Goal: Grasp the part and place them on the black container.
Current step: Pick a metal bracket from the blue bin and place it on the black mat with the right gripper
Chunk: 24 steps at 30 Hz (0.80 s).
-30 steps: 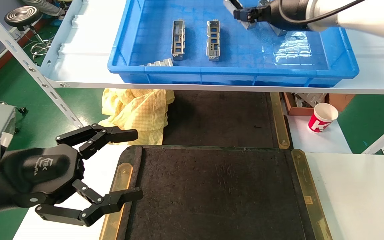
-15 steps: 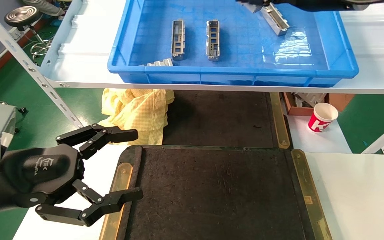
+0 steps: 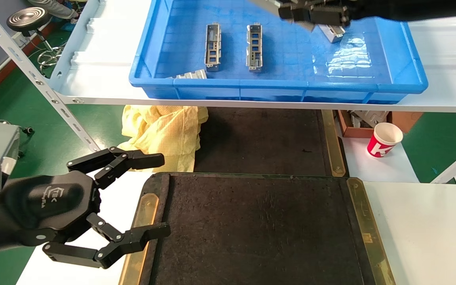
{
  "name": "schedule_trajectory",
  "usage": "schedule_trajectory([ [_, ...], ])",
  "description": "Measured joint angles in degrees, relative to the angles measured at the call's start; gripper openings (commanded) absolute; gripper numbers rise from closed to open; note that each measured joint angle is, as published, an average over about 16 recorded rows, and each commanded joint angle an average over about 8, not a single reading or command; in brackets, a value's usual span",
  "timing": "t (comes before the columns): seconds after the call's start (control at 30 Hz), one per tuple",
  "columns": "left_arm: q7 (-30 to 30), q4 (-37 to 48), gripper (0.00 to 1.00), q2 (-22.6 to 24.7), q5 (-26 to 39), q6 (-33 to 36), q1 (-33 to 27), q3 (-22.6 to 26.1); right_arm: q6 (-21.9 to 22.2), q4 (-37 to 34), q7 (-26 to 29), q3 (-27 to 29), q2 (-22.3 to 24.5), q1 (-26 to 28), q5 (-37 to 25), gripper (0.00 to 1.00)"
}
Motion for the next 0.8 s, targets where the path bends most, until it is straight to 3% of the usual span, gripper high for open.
schedule_trajectory([
  [0.37, 0.0, 0.0, 1.0, 0.0, 0.0, 0.0, 0.0, 0.0, -8.17, 2.88, -6.22, -2.51, 2.5, -1.66, 1.76, 0.0],
  [0.8, 0.0, 0.0, 1.0, 0.0, 0.0, 0.0, 0.0, 0.0, -8.78, 18.65, -6.87, -12.64, 7.78, -8.08, 11.73, 0.0],
])
